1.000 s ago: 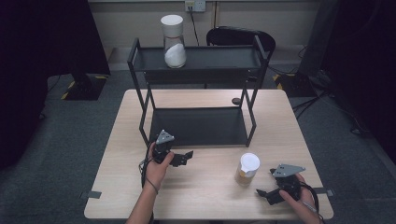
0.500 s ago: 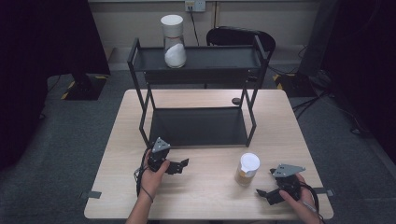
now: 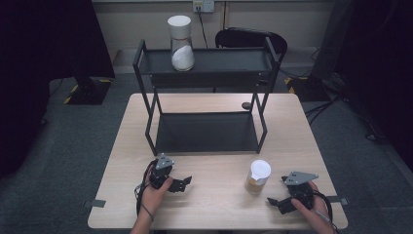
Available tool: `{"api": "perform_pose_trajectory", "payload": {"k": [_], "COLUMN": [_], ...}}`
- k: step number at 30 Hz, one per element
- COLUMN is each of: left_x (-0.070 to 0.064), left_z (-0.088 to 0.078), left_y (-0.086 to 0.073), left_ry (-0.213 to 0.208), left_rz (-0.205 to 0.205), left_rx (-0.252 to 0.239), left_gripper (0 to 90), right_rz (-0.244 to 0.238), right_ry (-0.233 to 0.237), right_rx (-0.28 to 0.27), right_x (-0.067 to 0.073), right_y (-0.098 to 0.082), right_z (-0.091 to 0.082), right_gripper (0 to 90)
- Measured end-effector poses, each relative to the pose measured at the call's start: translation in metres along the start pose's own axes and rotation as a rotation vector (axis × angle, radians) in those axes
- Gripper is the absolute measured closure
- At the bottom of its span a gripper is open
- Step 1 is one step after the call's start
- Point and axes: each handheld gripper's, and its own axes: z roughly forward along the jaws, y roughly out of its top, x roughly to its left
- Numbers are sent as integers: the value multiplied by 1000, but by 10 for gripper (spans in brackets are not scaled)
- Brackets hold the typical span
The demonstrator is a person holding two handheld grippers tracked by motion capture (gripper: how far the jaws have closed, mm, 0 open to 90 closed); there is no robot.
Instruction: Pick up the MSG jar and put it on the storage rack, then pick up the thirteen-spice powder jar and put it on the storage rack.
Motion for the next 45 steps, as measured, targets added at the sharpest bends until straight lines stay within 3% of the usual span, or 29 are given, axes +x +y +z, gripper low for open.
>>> {"api": "perform_pose_trajectory", "payload": {"k": [16, 20, 45], "left_x": [-10, -22, -25], "left_z": [-3, 0, 0], "left_y": [1, 4, 3], "left_ry": [28, 70, 81], "left_rz": [59, 122, 115], "left_rx": [78, 106, 103], "left_gripper": [2, 1, 0], "right_rz": [0, 0, -1], "right_ry": [0, 0, 0], "right_rx": [0, 0, 1], "right_x": [0, 0, 0], "right_y": [0, 0, 0], "right_z": [0, 0, 0], "right_gripper": [0, 0, 0]}}
